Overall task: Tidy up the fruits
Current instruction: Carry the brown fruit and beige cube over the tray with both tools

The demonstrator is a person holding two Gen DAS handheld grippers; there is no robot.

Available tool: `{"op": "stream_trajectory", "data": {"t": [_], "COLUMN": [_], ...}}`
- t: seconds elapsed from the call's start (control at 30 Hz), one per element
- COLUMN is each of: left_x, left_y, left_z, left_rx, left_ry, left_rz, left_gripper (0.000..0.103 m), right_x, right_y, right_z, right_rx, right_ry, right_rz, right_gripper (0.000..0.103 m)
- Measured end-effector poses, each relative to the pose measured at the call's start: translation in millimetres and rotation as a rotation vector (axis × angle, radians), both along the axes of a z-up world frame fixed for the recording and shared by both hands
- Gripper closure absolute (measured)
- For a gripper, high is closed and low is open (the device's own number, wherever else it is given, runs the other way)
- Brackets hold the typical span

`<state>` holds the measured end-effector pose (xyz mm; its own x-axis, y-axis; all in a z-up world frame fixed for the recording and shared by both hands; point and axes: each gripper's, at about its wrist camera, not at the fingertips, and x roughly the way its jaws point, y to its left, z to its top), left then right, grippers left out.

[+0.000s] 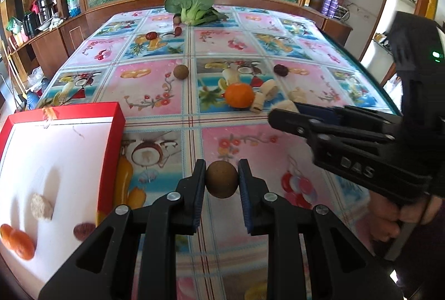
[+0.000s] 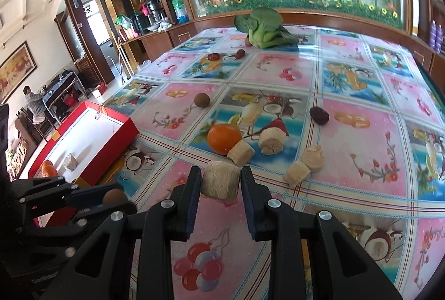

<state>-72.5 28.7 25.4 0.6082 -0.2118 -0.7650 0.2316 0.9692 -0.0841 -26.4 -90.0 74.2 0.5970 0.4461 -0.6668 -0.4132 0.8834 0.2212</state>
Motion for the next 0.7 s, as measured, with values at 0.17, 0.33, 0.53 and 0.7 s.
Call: {"op": "stream_trajectory", "data": {"t": [0.17, 0.33, 0.53, 0.7], "left_x": [-11, -21, -34, -44], "left_y": [4, 23, 61, 102], "left_z": [9, 26, 38, 44], "left_rx": [-0.012, -0.032, -0.051, -0.058], "left_ry": [-0.023, -0.075, -0.112, -0.137], "left_rz": [0.002, 0.041, 0.125, 0.218], "left_gripper": [0.078, 0.078, 0.078, 0.078], "right_x": [-3, -3, -8, -18], "right_y": [2, 4, 16, 36], "right_z": [3, 2, 1, 6], "right_rx": [-0.001, 0.0, 0.007, 0.055], "right_ry": [-0.049, -0.055, -0.055, -0.054], "right_rz": [-0.002, -0.022, -0.018, 0.012], "right_gripper": [0.075, 0.075, 0.075, 0.075]}}
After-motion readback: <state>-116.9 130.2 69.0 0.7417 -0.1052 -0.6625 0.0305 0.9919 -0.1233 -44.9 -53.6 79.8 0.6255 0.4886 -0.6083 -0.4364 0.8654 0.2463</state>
